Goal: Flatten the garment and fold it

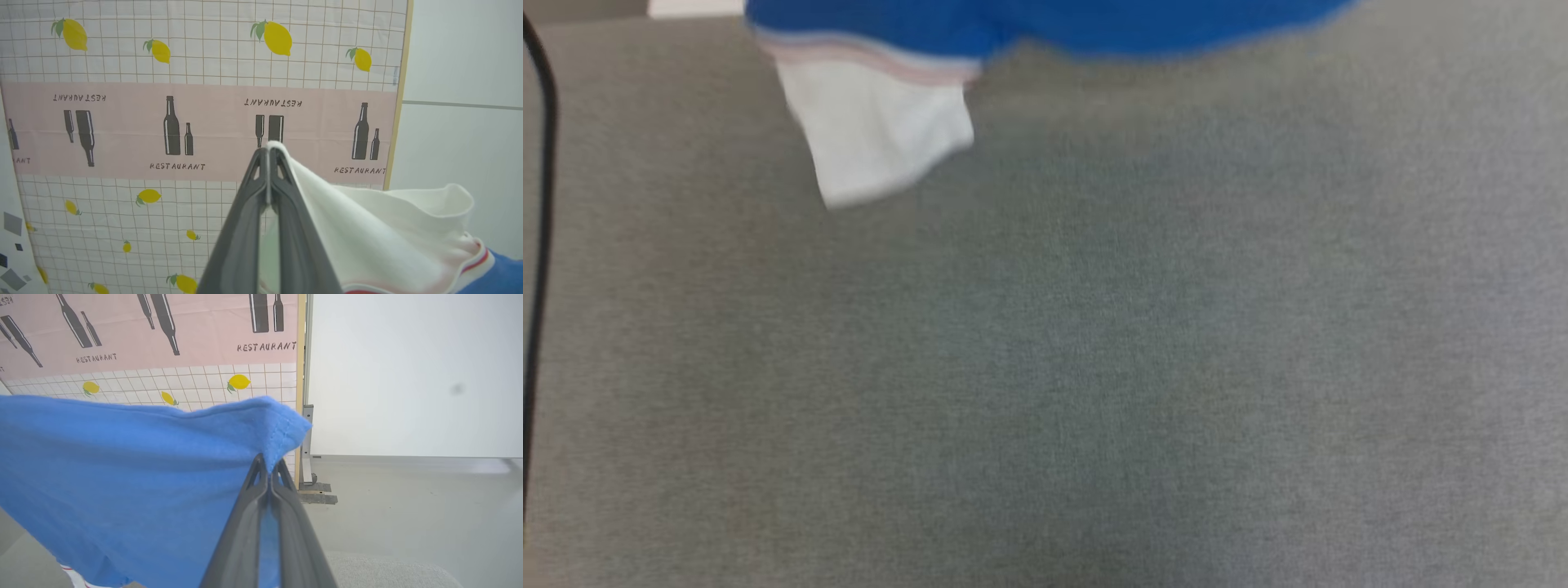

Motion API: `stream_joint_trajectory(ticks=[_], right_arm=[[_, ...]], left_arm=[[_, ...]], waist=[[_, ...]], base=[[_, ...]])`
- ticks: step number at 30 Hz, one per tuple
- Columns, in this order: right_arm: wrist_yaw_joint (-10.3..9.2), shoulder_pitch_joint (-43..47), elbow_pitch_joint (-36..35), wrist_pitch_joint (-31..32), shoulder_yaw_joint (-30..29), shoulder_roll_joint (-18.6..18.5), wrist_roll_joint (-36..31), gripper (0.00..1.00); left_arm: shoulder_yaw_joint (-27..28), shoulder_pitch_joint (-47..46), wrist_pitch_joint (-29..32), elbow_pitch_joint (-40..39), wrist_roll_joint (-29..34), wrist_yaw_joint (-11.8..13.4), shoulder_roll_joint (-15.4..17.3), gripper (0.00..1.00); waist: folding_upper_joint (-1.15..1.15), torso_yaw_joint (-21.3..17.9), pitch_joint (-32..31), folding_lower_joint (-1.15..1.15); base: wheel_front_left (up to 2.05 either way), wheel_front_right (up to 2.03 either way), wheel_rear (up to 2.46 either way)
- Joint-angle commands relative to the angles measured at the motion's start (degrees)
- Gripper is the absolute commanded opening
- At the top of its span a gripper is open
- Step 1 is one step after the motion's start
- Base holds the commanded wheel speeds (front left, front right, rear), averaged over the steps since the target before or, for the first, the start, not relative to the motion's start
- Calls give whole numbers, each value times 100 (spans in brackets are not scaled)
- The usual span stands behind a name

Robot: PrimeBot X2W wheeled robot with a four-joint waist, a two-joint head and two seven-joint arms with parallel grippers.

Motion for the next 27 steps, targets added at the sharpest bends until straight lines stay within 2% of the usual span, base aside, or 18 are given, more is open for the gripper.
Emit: stream_joint_trajectory(ticks=[1,5,12,18,20,24,27], right_arm=[[20,-216,118,-187,3,44,-82,0],[20,-672,444,-629,93,67,-128,0],[20,-836,884,-969,199,-127,11,0],[20,-248,954,-1164,554,-408,465,0],[20,59,930,-1292,678,-473,668,0],[20,797,840,-1559,938,-564,1134,0],[20,1503,751,-1773,1112,-654,1418,0]], left_arm=[[13,-218,-223,64,103,75,-21,0],[77,-594,-839,327,181,132,-108,0],[128,-579,-1391,824,-25,-89,-321,0],[120,-150,-1788,1183,-239,-358,-522,0],[140,97,-1853,1302,-395,-531,-609,0],[154,770,-2005,1415,-593,-829,-601,0],[205,1455,-2203,1362,-727,-916,-610,0]], waist=[[0,-167,620,-1],[0,-132,867,-1],[0,97,1155,-1],[0,308,1110,-1],[0,354,1003,-1],[0,430,674,-1],[0,501,303,-1]], base=[[0,0,0],[0,0,0],[0,0,0],[0,0,0],[0,0,0],[0,0,0],[0,0,0]])
